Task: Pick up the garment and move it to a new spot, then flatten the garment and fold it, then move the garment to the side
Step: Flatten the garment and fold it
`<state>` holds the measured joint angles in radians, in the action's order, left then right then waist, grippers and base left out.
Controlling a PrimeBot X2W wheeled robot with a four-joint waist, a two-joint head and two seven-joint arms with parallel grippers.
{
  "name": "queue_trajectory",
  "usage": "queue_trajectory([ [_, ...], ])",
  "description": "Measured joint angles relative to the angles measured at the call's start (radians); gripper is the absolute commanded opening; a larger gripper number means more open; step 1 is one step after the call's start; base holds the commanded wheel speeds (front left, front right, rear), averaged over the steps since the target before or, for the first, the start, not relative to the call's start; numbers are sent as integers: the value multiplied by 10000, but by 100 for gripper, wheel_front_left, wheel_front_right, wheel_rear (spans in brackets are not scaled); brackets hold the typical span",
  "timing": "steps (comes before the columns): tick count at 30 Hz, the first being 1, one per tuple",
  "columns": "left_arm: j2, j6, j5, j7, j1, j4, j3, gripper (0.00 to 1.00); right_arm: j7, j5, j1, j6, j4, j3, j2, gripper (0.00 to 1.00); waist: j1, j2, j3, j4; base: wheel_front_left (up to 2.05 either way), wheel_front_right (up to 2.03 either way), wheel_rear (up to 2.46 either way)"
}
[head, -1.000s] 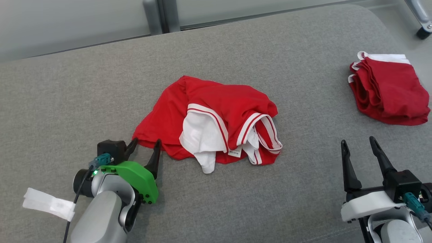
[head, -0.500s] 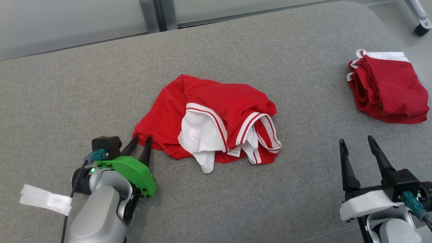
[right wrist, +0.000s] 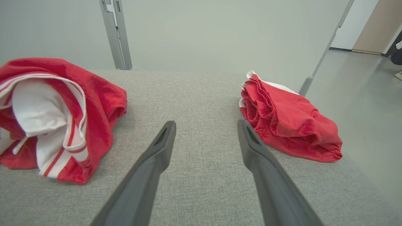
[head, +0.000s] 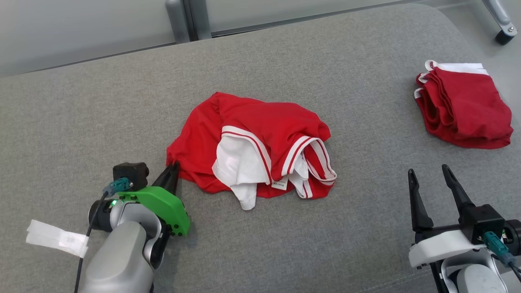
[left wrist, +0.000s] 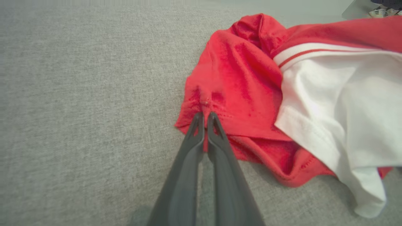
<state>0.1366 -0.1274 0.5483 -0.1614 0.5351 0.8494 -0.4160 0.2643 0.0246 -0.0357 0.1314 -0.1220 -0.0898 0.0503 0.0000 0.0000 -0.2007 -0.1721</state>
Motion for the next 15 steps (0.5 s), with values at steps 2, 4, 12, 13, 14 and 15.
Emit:
queue_trajectory([
  [2,71,-2,69,-29,79,-234,4,0,0,-12,11,0,-2,-29,0,100,0,0,14,3,0,0,0],
  [4,104,-4,146,-23,112,-428,25,0,0,-33,17,0,0,-48,0,100,0,0,24,10,0,0,0],
  [12,1018,-13,399,1279,778,-3124,144,0,0,-180,118,0,-27,-33,-2,100,0,0,186,113,0,0,0],
  [13,1200,-13,387,1628,893,-3565,96,0,0,-219,118,0,-36,4,-2,100,0,0,207,115,0,0,0],
  [14,1371,-2,351,1967,1024,-4027,54,0,0,-230,117,0,-50,19,0,100,0,0,219,113,0,0,0],
  [15,1524,2,328,2332,1178,-4510,15,0,0,-240,113,0,-58,50,-2,100,0,0,228,106,0,0,0],
])
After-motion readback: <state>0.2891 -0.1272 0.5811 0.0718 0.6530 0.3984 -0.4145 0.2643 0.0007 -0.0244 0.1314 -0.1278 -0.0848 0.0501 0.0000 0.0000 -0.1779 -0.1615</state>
